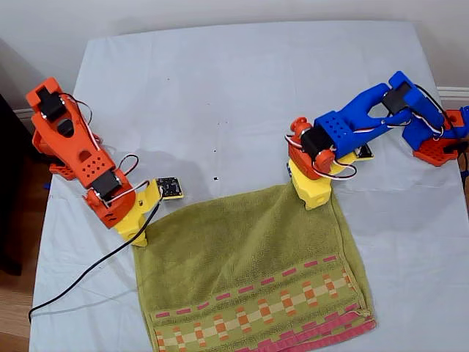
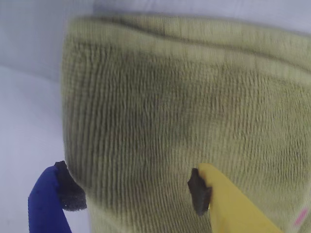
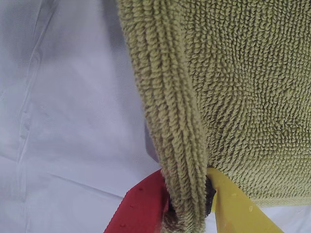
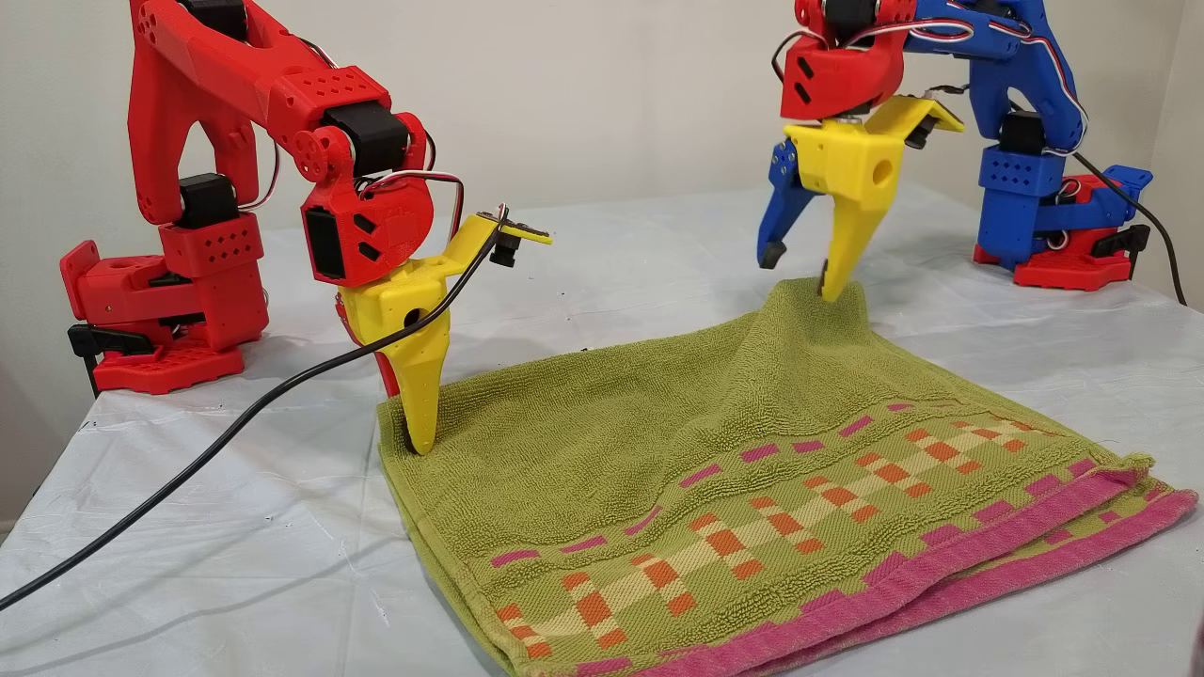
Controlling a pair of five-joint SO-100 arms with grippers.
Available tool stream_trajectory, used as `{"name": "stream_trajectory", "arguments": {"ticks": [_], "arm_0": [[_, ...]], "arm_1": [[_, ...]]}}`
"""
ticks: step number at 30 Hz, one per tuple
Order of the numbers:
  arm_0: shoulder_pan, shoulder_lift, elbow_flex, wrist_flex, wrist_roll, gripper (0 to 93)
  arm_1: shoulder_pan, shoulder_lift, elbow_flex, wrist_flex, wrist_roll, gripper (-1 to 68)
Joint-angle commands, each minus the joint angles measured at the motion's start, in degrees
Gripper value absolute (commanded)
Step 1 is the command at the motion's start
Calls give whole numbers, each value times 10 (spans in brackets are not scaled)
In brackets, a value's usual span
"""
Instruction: Fold the towel.
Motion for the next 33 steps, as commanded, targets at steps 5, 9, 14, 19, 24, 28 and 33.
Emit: {"name": "stream_trajectory", "arguments": {"ticks": [5, 9, 14, 19, 24, 28, 33], "arm_0": [[-7, 47, -25, 17, -1, 0], [-7, 44, -36, 25, 4, 0], [-2, 50, -35, 34, -6, 0], [0, 53, -34, 34, -6, 0], [3, 53, -33, 32, -7, 0], [3, 53, -33, 26, -5, 0], [4, 56, -33, 21, -5, 0]], "arm_1": [[41, 130, 91, 4, 3, 485], [65, 149, 107, 4, -11, 486], [70, 130, 61, 4, -21, 481], [54, 95, 41, 4, -10, 467], [50, 78, 60, 4, -6, 441], [52, 75, 113, 4, 9, 120], [52, 44, 119, 4, 15, 69]]}}
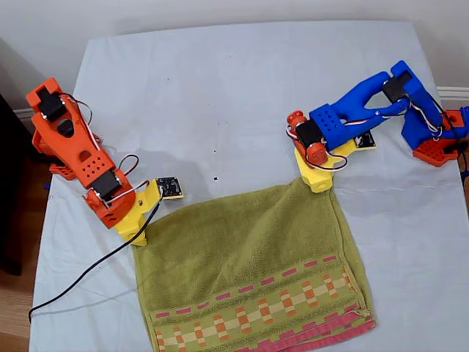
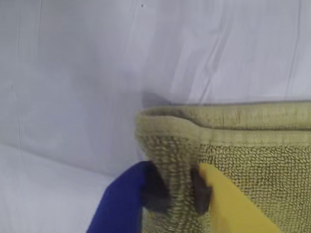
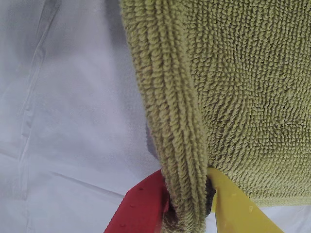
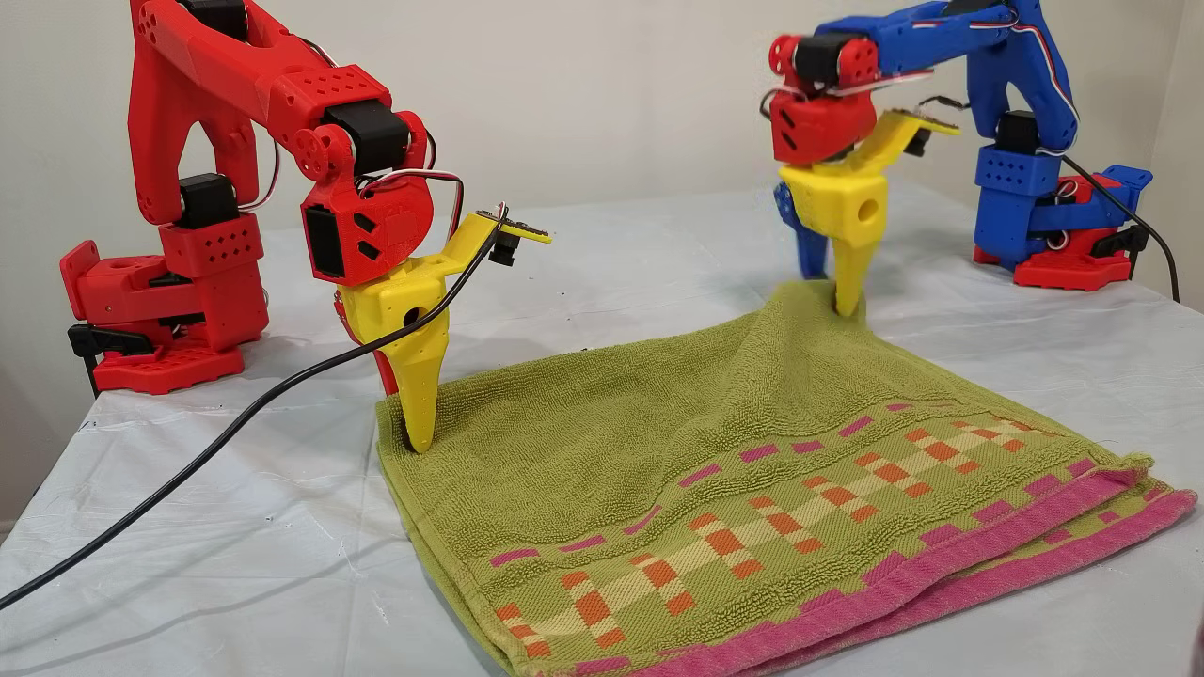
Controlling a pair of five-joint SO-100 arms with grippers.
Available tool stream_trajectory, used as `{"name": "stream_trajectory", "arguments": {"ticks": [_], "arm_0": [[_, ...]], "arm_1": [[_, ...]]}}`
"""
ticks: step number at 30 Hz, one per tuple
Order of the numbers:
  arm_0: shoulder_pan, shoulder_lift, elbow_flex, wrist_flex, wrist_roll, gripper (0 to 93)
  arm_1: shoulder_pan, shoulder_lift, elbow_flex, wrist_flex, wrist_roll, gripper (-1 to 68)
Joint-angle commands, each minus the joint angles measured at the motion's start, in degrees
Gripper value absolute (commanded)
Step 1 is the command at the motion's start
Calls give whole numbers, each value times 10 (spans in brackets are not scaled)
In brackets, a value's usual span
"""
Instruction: Fold the towel.
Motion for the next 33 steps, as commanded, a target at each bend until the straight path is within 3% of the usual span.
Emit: {"name": "stream_trajectory", "arguments": {"ticks": [1, 3, 5, 14, 19, 24, 27, 33], "arm_0": [[4, 56, -28, -5, -6, 0], [5, 57, -26, -6, -9, 0], [8, 62, -22, -6, -14, 0], [2, 93, -13, 42, 0, 0], [-48, 161, -6, 165, 99, 0], [-100, 274, 105, 171, 178, 0], [-156, 338, 156, 171, 260, -1], [-240, 421, 192, 210, 366, -1]], "arm_1": [[-2, 0, -26, 8, 0, 73], [0, -22, -52, 8, -9, 69], [2, -43, -72, 8, -23, 2], [15, 14, -50, 8, -23, 2], [59, 77, 11, 8, -46, 2], [123, 164, 137, 7, -83, 2], [161, 233, 232, 6, -104, 2], [185, 378, 365, 6, -99, 2]]}}
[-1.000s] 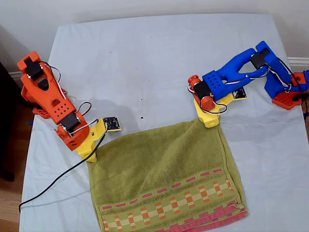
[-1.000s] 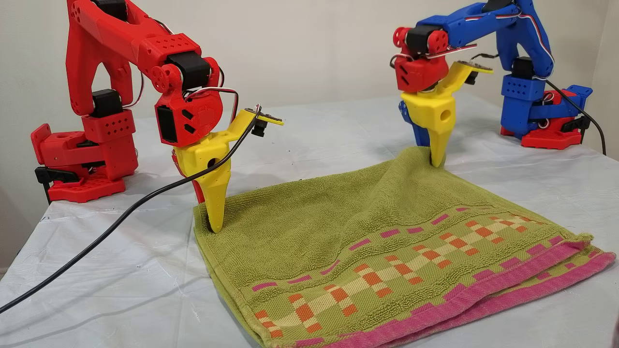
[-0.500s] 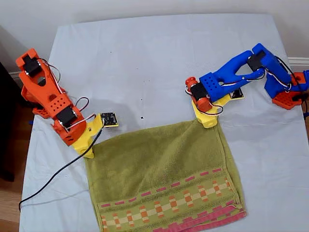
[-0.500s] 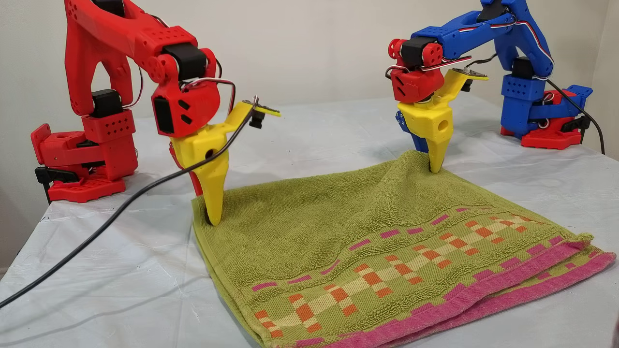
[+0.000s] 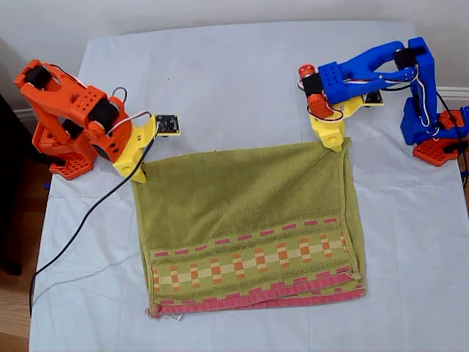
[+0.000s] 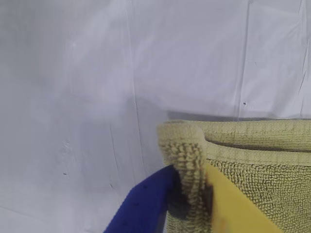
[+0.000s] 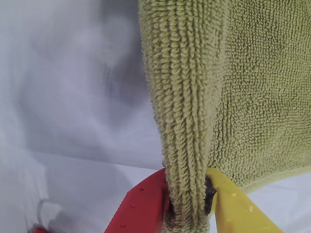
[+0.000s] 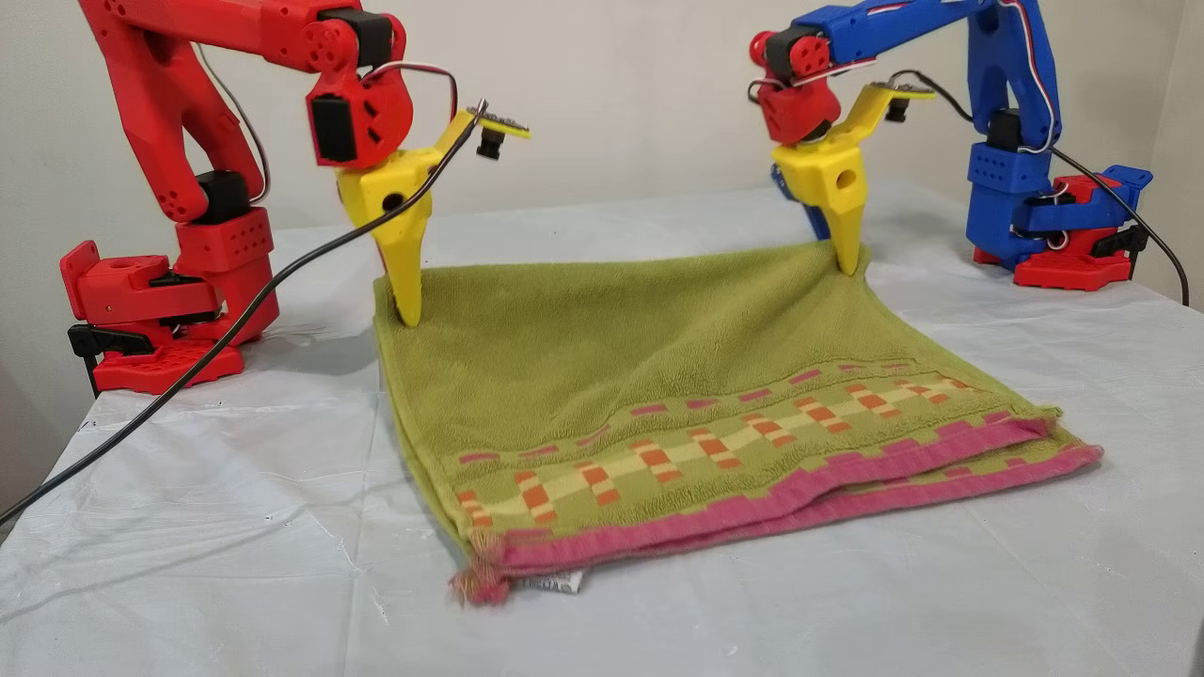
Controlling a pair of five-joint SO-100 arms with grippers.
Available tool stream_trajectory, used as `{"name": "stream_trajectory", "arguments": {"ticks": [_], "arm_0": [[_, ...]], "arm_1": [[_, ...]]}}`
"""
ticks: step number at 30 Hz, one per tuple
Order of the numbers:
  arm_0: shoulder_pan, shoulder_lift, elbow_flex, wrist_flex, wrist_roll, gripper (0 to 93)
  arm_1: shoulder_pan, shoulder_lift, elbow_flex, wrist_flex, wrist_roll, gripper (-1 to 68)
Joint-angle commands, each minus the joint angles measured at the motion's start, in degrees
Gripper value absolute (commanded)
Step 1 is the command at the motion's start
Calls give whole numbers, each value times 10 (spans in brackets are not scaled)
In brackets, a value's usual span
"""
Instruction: Fold the towel.
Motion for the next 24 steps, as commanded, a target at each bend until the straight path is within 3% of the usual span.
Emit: {"name": "stream_trajectory", "arguments": {"ticks": [1, 6, 14, 24], "arm_0": [[-31, 82, 2, 34, 50, -1], [-50, 120, -32, 107, 89, -1], [-127, 202, -65, 196, 188, -1], [-94, 239, -90, 151, 243, -1]], "arm_1": [[11, 150, 62, 4, -2, 2], [13, 211, 56, 4, -5, 1], [42, 219, 41, 4, -44, 1], [2, 277, 7, 4, -18, 1]]}}
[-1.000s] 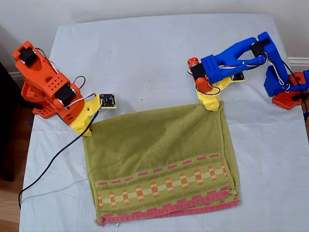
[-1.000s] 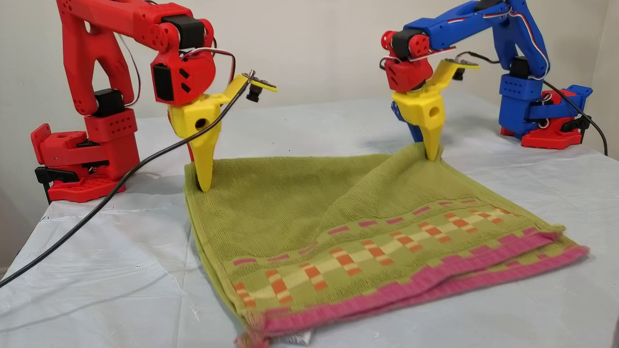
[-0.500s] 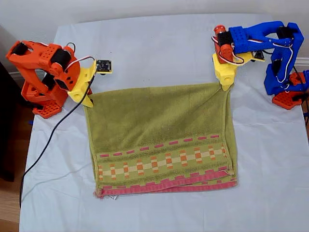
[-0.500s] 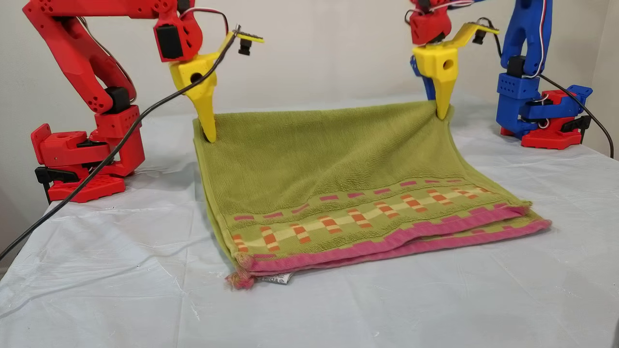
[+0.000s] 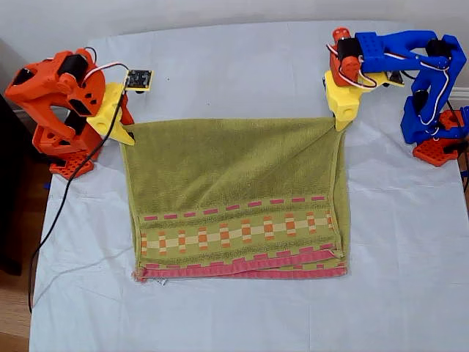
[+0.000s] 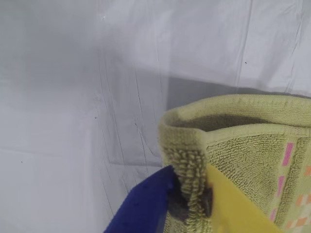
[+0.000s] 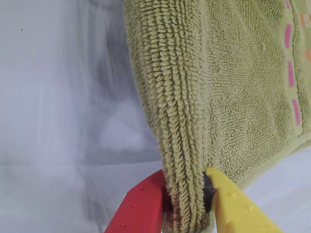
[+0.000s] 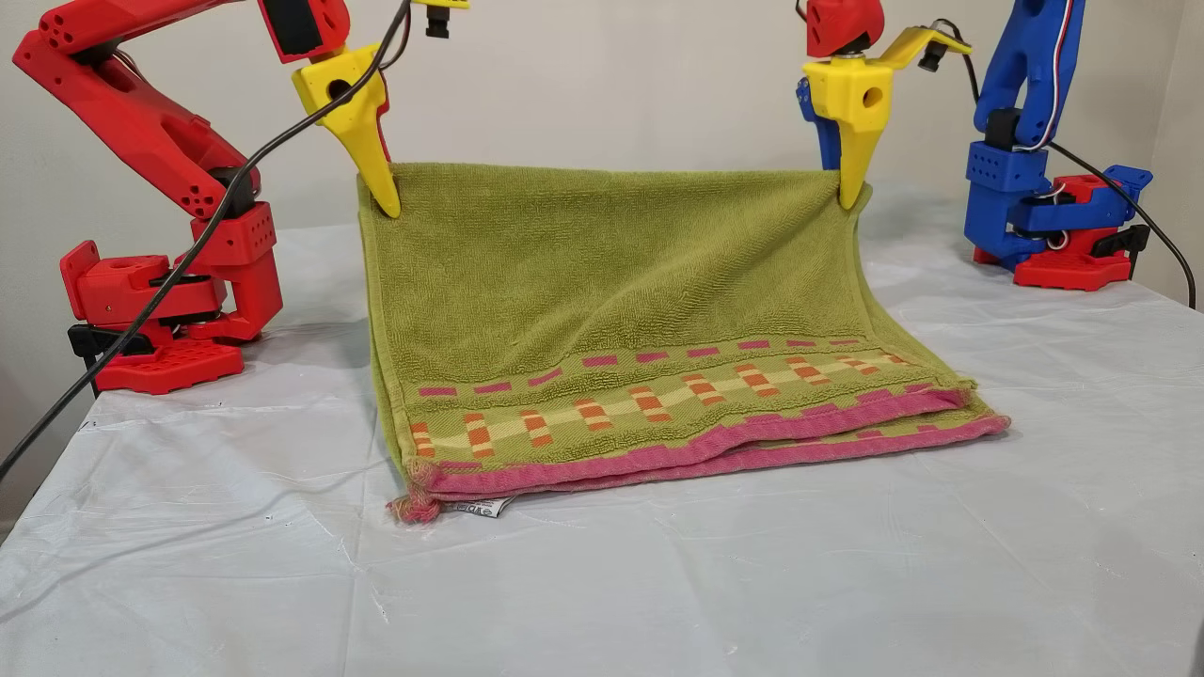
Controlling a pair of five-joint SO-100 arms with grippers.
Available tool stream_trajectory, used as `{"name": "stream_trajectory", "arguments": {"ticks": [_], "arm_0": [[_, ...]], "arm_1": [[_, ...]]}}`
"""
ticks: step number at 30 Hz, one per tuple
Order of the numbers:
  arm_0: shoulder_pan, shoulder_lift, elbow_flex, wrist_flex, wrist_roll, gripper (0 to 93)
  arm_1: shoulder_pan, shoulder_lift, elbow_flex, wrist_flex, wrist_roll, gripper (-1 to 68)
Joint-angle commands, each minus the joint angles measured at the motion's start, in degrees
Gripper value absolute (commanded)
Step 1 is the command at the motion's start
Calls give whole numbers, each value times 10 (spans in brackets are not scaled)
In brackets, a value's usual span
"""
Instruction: Fold the towel.
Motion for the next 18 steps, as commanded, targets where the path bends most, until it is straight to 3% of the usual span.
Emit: {"name": "stream_trajectory", "arguments": {"ticks": [1, 12, 18], "arm_0": [[20, 22, -47, -7, 8, -1], [125, 134, 41, -118, -8, -1], [227, 86, 35, -215, 4, -1]], "arm_1": [[-25, 67, -33, 4, 18, 1], [-156, 98, -58, 4, 125, 1], [-232, 26, -131, 4, 173, 1]]}}
